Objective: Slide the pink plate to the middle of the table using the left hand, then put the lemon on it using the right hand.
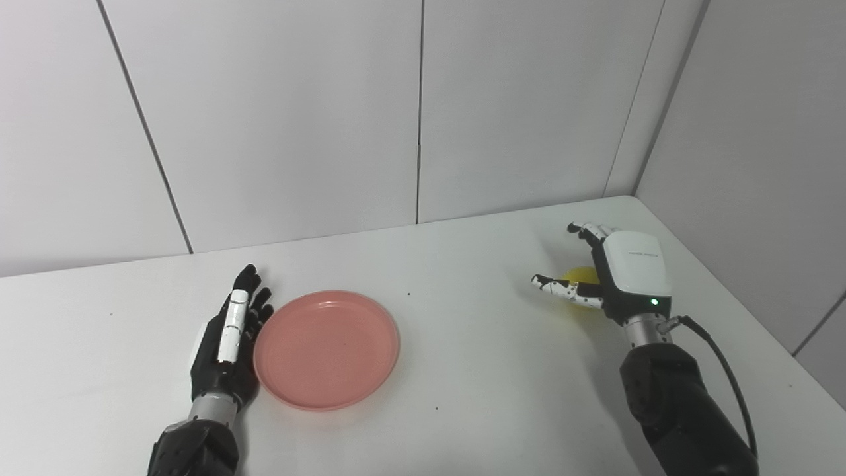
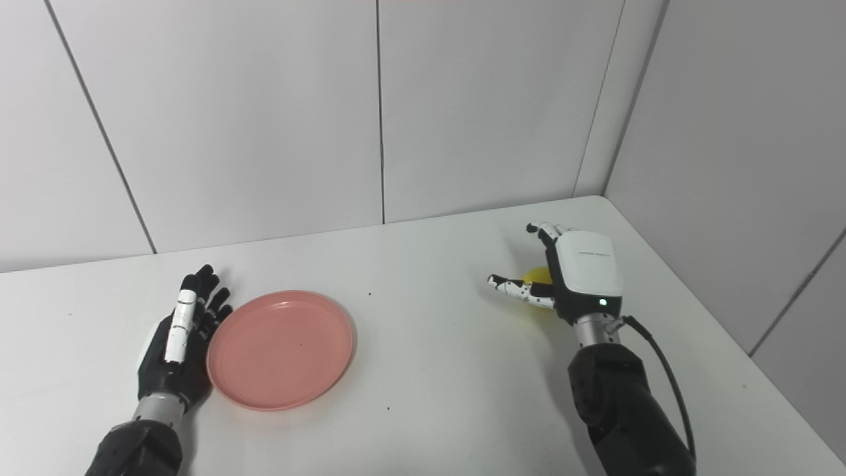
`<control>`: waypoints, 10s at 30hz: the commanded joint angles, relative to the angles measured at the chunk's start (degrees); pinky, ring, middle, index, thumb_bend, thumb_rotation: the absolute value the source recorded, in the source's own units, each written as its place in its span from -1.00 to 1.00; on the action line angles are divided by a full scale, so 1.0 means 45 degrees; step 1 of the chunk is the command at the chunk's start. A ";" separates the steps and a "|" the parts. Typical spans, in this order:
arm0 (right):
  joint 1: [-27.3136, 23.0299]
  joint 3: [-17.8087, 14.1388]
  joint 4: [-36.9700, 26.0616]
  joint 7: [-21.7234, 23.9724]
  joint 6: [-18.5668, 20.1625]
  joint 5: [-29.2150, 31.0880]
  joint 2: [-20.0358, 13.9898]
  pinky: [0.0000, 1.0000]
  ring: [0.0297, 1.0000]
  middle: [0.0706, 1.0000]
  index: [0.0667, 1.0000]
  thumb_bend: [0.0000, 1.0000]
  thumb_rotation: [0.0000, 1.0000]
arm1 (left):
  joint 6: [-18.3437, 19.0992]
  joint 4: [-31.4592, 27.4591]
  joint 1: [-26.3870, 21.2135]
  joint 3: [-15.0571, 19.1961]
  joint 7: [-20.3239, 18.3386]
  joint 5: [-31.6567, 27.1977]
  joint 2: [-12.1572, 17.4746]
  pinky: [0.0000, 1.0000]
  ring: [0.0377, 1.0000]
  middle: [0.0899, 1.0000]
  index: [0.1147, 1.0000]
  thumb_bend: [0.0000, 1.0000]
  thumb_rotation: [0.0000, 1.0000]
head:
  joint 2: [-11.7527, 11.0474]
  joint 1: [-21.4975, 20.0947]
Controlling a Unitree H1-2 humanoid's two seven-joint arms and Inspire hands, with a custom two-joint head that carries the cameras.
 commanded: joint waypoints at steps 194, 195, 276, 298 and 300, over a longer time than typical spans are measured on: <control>-0.3327 0.3482 -0.3436 0.3490 -0.1298 0.1028 0.0308 -0.68 -0.62 -0.54 -0.39 0.07 -0.13 | 0.1441 -0.0330 0.0997 -0.0934 0.1266 0.0776 -0.1559 1.00 0.89 0.93 0.85 0.44 0.51 | 0.0129 0.4325; -0.3330 0.3520 -0.3483 0.3548 -0.1238 0.0957 0.0374 -0.67 -0.61 -0.52 -0.37 0.07 -0.10 | 0.1443 -0.0337 0.1002 -0.0926 0.1289 0.0782 -0.1568 0.99 0.88 0.92 0.84 0.43 0.51 | 0.0136 0.4308; -0.3700 0.5597 0.0096 0.3619 -0.1488 0.0670 0.3412 -0.61 -0.54 -0.46 -0.29 0.04 -0.13 | 0.1205 0.0340 0.0752 -0.0924 0.1416 0.0995 -0.1532 1.00 0.87 0.92 0.87 0.44 0.53 | 0.0284 0.3896; -0.3182 0.5913 -0.0181 0.3924 -0.1113 0.0253 0.3412 -0.57 -0.48 -0.40 -0.18 0.01 -0.08 | 0.1340 0.0044 0.0853 -0.0998 0.1313 0.1125 -0.1469 1.00 0.86 0.93 0.87 0.47 0.54 | 0.0413 0.3806; -0.3151 0.6066 -0.0205 0.3810 -0.1126 -0.0151 0.3309 -0.53 -0.43 -0.33 -0.10 0.05 -0.08 | 0.1400 -0.0043 0.0873 -0.0981 0.1306 0.1077 -0.1500 1.00 0.86 0.92 0.86 0.47 0.53 | 0.0424 0.3799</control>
